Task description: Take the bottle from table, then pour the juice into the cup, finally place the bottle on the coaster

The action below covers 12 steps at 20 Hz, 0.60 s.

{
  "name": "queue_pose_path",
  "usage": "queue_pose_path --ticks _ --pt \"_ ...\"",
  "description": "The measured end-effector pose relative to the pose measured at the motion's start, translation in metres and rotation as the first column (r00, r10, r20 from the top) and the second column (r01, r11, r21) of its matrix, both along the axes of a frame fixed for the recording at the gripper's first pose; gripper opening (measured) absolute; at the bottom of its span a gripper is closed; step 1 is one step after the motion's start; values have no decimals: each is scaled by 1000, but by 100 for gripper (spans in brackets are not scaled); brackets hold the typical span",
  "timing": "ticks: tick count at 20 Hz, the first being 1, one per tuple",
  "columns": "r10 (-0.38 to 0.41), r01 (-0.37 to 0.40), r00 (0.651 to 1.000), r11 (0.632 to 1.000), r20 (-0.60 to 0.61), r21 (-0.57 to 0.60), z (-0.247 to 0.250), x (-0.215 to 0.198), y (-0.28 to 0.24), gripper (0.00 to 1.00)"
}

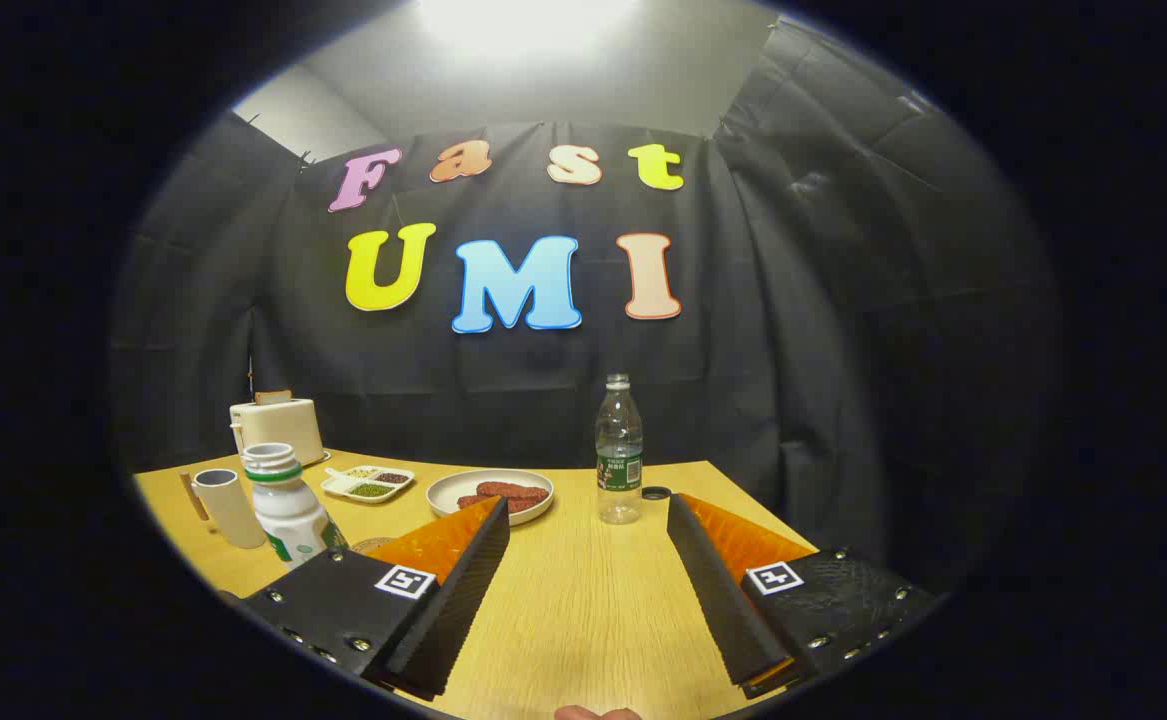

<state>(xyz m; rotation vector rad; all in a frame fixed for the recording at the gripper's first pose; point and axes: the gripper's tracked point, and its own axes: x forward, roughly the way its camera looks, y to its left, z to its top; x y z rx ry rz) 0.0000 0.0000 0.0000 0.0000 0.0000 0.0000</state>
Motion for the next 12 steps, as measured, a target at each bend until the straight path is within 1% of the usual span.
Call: queue_pose_path --ticks 3,5,7,10,12 --pt "8 -8 1000 1000 -5 -3 13 -21 21 97" --pt "26 -27 1000 999 -14 -25 16 -31 34 97" --pt "28 -28 1000 999 -11 -43 23 -35 39 97" --pt "31 -30 1000 999 0 -24 32 -37 51 97" --pt "25 -24 1000 999 12 -39 38 -40 54 97"
